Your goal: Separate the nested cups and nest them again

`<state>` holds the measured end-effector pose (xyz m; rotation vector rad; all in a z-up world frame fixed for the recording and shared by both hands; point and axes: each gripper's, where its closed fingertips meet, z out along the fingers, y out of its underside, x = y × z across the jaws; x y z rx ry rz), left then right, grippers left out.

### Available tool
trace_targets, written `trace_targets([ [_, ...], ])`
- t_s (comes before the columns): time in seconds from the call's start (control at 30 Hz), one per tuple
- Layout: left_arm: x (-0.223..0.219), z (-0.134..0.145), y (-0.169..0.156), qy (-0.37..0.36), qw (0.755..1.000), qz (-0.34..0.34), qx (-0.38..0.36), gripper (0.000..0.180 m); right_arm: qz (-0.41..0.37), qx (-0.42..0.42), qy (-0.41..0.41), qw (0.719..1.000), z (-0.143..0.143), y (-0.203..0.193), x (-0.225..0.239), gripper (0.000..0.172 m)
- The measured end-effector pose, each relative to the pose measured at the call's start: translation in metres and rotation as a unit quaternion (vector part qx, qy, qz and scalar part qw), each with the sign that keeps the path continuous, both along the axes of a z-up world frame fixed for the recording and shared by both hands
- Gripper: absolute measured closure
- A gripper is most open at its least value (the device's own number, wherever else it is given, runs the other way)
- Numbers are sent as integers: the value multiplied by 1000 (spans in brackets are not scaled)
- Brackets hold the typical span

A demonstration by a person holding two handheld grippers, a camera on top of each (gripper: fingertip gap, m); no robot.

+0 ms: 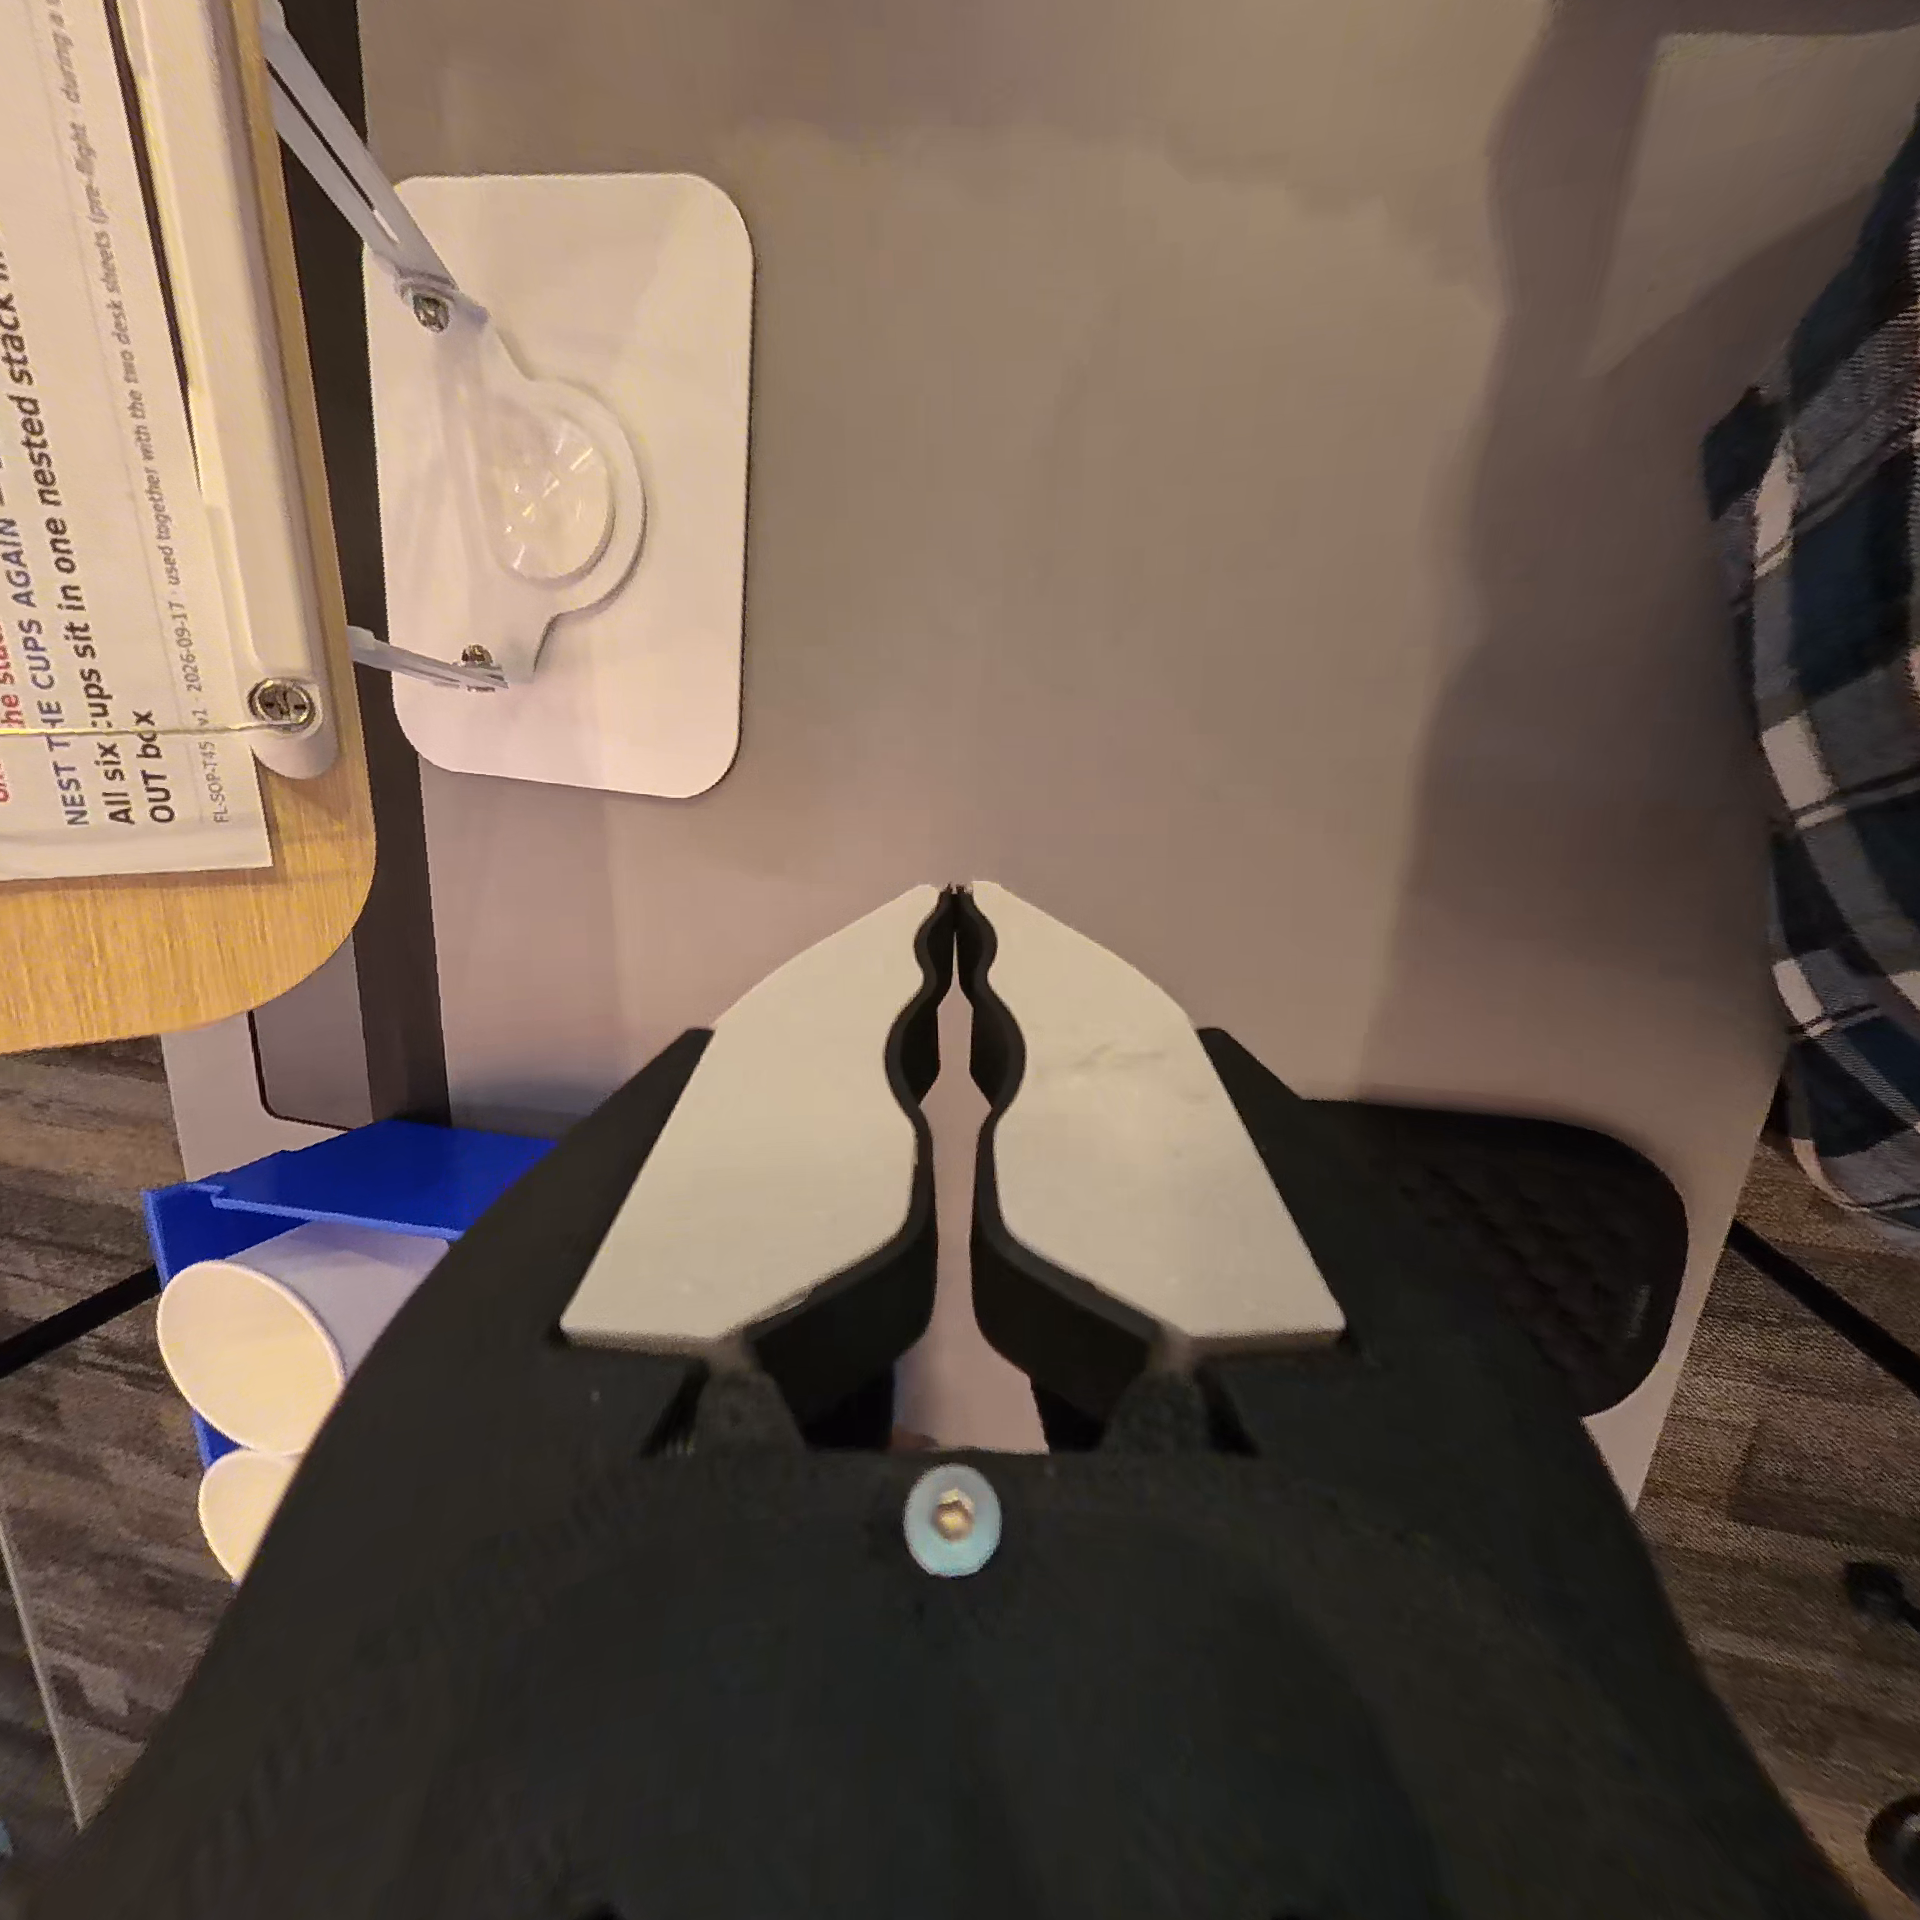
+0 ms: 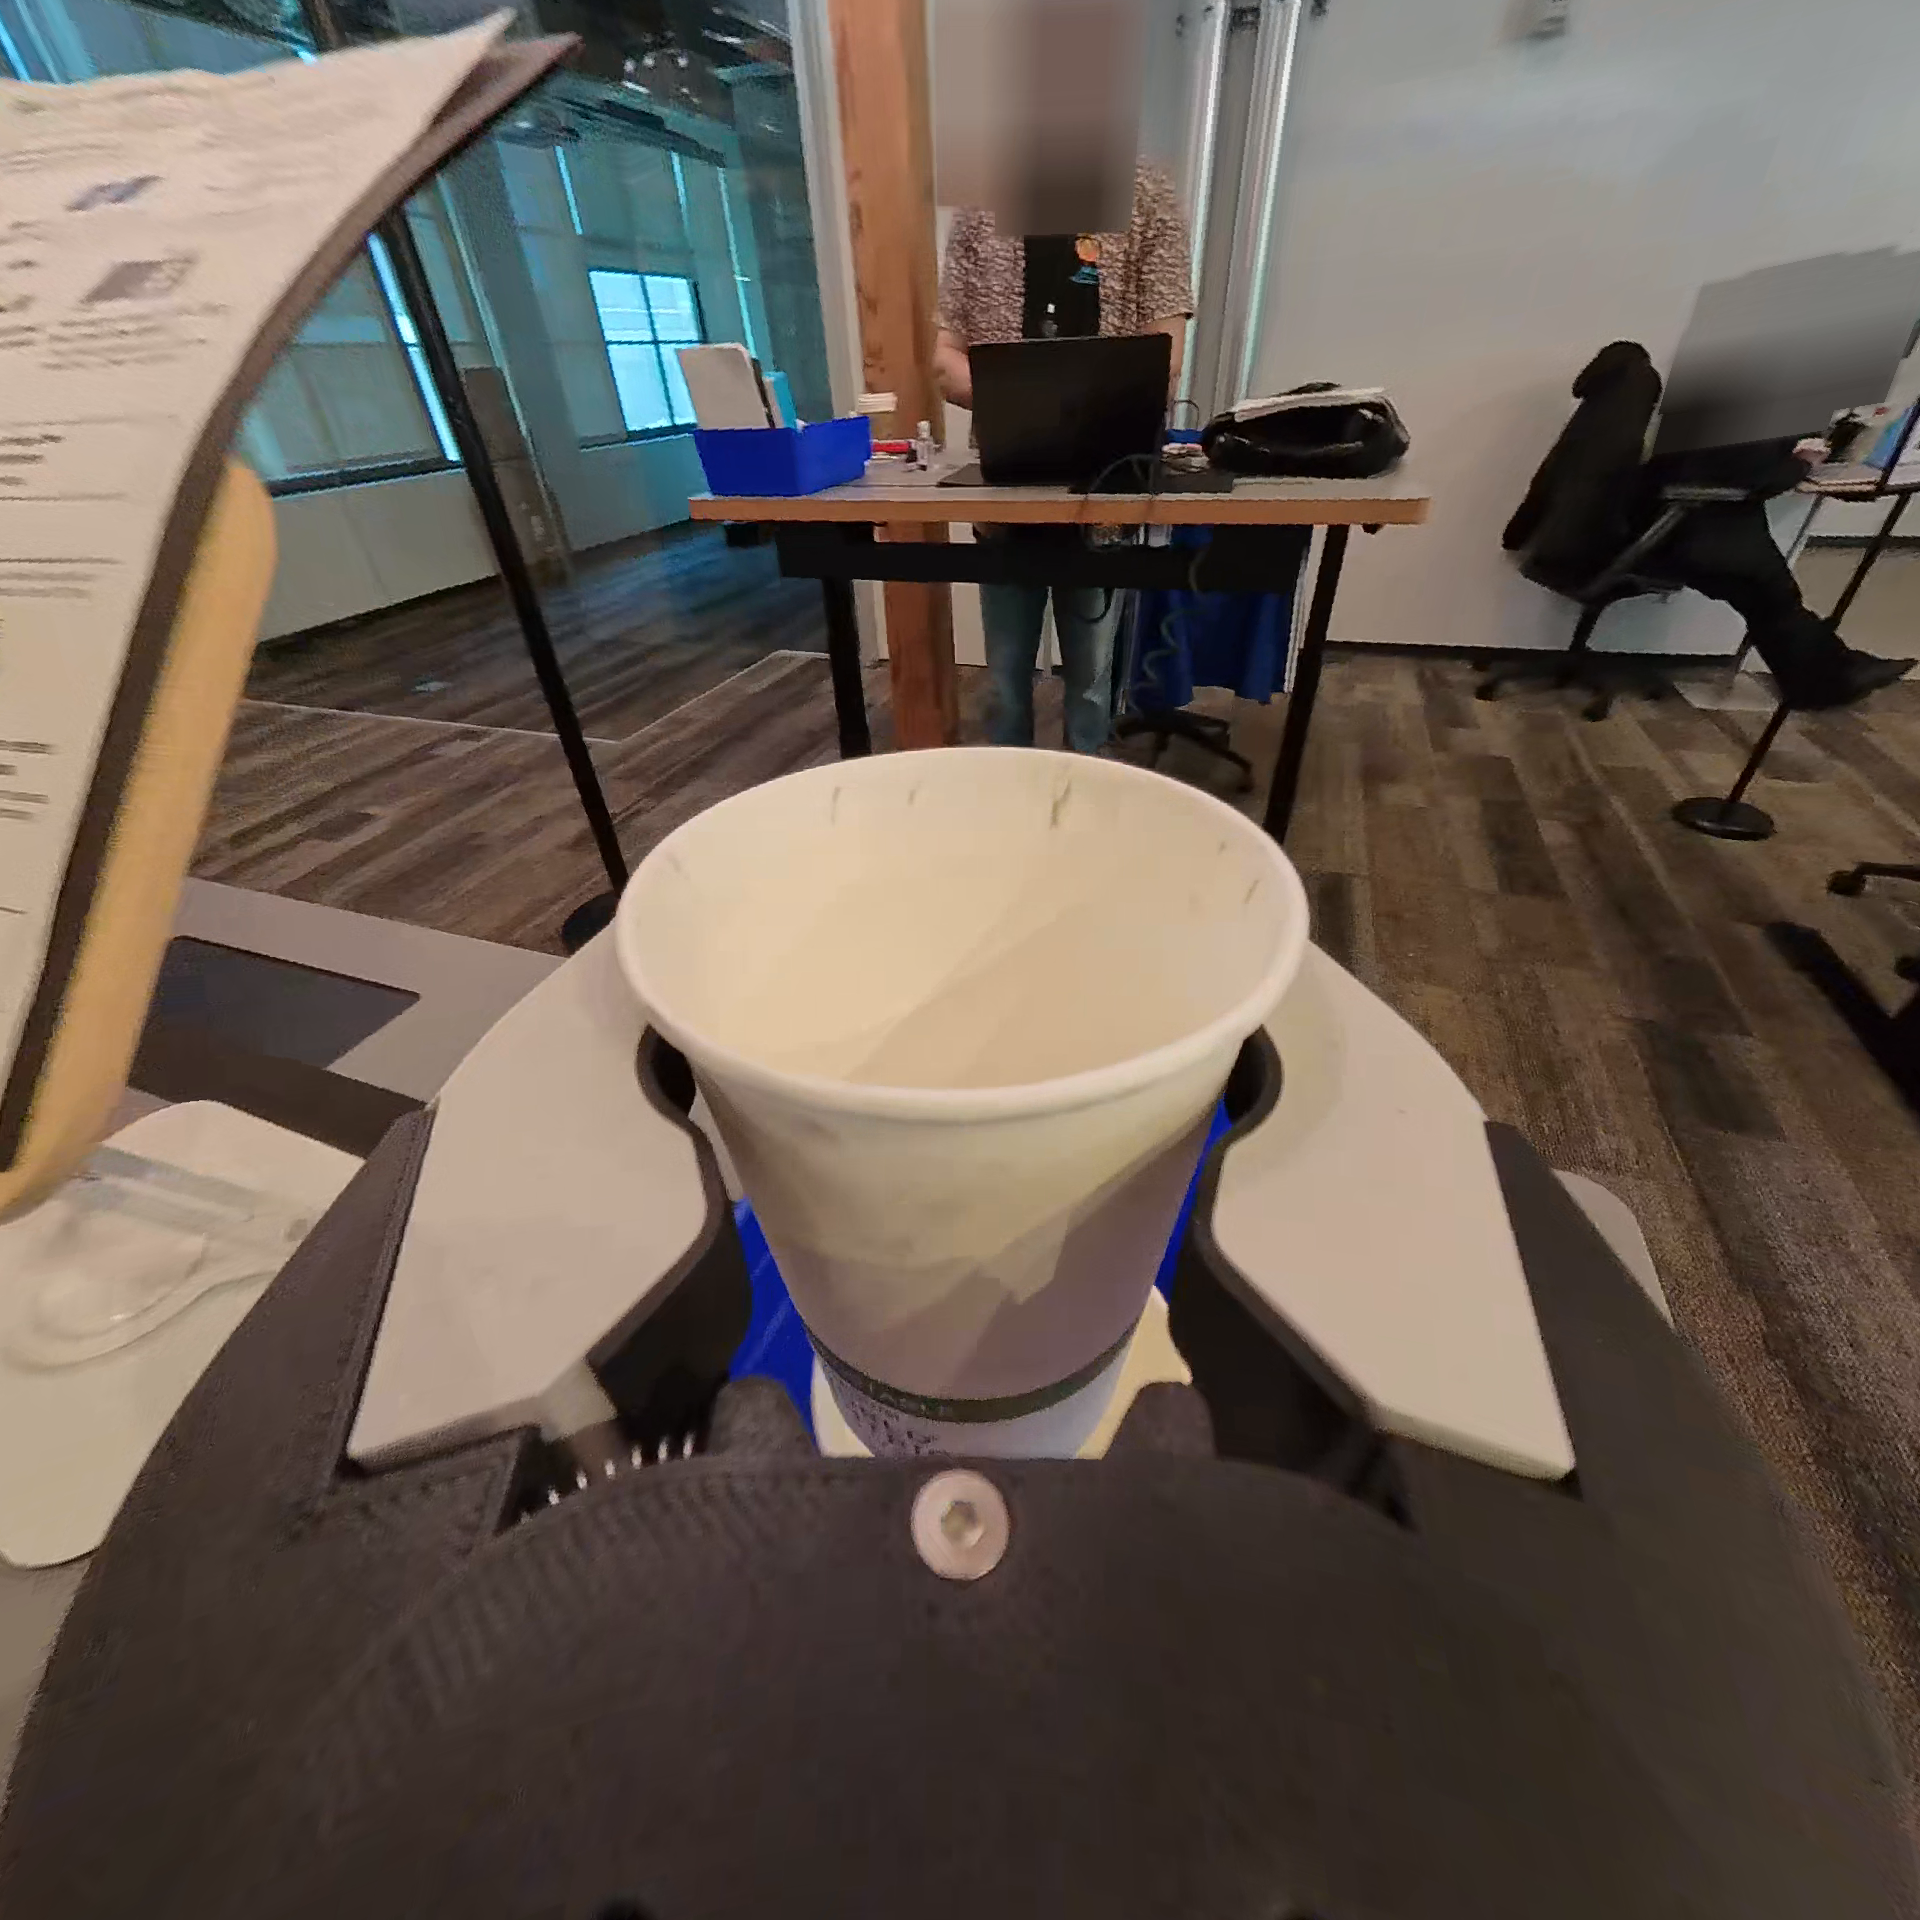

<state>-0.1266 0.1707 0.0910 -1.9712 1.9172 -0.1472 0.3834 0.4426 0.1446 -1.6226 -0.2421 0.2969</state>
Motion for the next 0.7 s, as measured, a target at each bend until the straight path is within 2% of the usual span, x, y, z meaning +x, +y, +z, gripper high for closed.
trace_targets([
  [0.03,-2,0,0,2,1000,2,0,180,-7,-3,0,1000,-6,4,3,69],
  [0.47,-14,-4,4,7,1000,22,-4,180,-31,-69,-12,997,-76,22,6,67],
  [0.7,-16,-4,6,9,1000,26,-3,180,-34,-100,-12,994,-87,14,4,53],
])
